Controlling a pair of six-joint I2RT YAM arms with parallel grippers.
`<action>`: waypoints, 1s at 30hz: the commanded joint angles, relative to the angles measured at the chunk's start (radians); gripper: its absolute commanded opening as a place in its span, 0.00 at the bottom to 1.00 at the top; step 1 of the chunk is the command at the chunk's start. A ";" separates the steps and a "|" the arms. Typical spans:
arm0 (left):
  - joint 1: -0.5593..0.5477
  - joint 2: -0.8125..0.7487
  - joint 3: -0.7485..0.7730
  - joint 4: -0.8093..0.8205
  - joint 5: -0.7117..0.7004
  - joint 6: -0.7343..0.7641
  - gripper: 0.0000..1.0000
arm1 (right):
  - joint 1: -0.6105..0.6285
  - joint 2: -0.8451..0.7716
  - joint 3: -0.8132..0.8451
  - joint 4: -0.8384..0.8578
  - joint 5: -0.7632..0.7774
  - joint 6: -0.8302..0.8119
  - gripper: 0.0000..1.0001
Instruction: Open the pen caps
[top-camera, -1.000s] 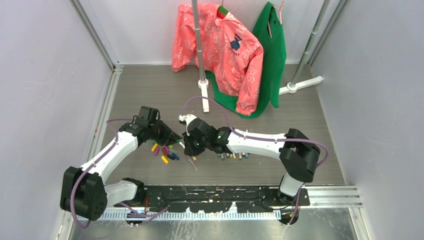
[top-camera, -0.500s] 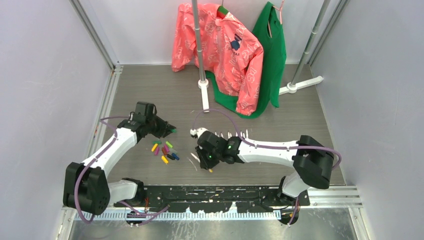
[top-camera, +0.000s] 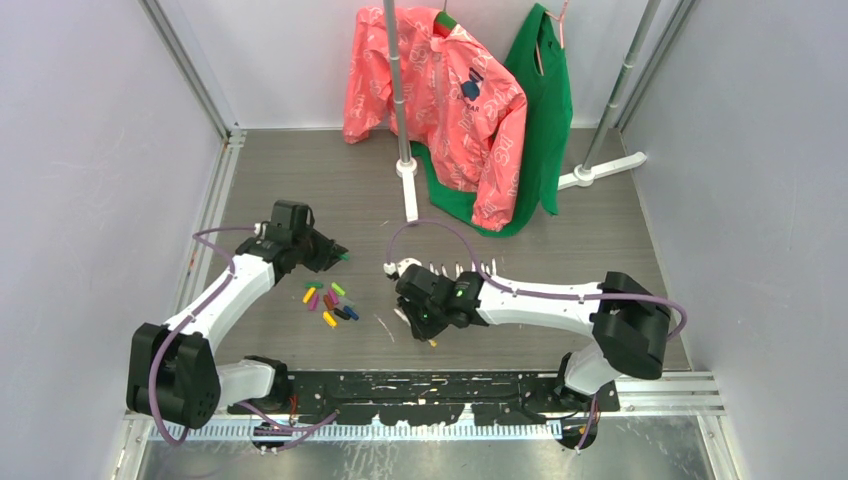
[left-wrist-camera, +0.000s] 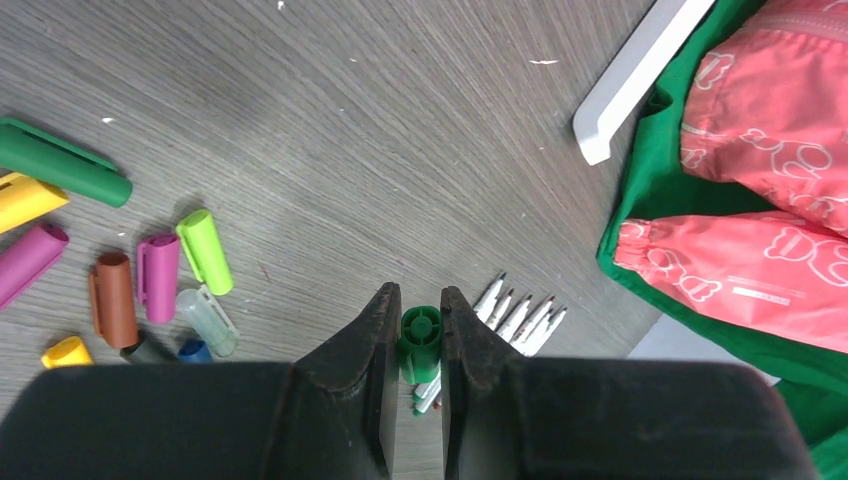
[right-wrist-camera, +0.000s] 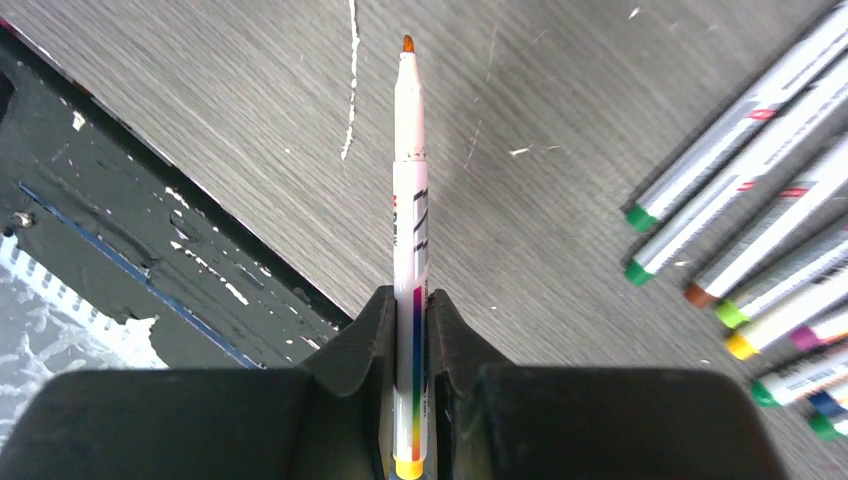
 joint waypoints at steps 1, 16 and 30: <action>-0.001 -0.010 0.039 -0.054 -0.034 0.074 0.00 | -0.025 -0.057 0.090 -0.047 0.104 -0.039 0.01; -0.124 0.243 0.201 -0.224 -0.140 0.281 0.00 | -0.306 0.004 0.131 -0.124 0.185 -0.039 0.03; -0.165 0.429 0.260 -0.249 -0.136 0.298 0.11 | -0.362 0.120 0.137 -0.097 0.172 -0.027 0.09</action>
